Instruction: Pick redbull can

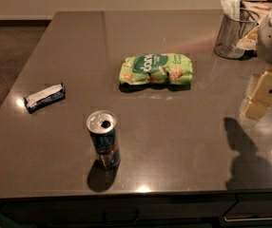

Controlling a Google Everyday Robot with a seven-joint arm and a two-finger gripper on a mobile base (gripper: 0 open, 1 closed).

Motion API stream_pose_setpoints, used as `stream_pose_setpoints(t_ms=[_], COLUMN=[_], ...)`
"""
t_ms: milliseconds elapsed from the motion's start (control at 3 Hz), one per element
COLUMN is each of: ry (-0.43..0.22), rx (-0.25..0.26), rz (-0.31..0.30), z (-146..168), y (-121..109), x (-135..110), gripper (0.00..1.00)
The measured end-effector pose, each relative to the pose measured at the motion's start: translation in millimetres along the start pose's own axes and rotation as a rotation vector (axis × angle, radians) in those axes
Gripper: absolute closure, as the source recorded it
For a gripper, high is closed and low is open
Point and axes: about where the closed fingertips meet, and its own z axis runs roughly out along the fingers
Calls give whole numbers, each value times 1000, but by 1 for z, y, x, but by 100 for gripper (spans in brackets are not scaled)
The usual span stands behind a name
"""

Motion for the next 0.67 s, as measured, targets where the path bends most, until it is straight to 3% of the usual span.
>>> stream_pose_setpoints(t_ms=[333,667], ry=[-3,-67], rx=[3,-15], rz=[-1,-12], z=[-1,5], y=[0,15], x=[-1,-20], gripper=[0,0])
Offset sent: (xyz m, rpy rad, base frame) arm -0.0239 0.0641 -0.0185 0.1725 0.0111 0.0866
